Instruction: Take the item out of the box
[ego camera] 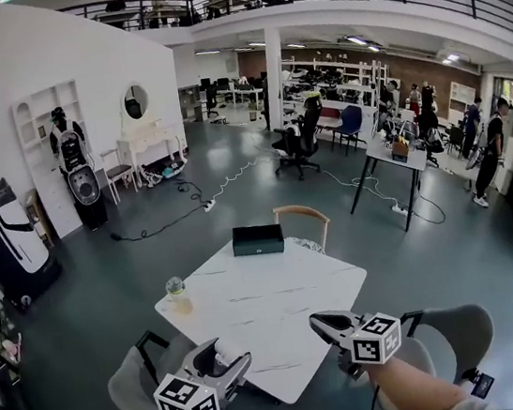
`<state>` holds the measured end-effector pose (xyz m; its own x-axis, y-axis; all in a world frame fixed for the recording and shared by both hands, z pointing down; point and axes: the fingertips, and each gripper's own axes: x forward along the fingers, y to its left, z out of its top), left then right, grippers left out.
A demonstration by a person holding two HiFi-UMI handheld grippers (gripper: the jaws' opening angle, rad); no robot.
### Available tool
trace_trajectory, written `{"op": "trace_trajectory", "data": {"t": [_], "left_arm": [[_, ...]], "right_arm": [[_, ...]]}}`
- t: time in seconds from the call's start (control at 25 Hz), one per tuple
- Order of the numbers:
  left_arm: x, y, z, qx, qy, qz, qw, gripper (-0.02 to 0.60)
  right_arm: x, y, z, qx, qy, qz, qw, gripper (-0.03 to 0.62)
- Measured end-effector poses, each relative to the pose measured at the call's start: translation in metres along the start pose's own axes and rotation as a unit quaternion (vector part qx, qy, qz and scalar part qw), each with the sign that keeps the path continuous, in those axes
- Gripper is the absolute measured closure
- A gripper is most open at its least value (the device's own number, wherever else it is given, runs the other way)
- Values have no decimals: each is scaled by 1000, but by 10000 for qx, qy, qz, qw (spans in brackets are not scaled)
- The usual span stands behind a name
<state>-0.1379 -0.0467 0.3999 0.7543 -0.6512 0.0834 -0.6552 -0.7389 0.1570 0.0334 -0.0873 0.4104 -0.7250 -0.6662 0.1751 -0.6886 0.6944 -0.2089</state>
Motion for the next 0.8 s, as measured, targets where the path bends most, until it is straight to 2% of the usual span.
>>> {"op": "trace_trajectory", "data": {"t": [0.32,0.8], "left_arm": [[4,7,-2,-82,-79,145,9998,285],[1,3,-3,-111,-95,202,9997,285]], "right_arm": [[6,-12,-3,-48,81,45,9999,586],[6,-6,-6,-209,188,135,9995,586]]}}
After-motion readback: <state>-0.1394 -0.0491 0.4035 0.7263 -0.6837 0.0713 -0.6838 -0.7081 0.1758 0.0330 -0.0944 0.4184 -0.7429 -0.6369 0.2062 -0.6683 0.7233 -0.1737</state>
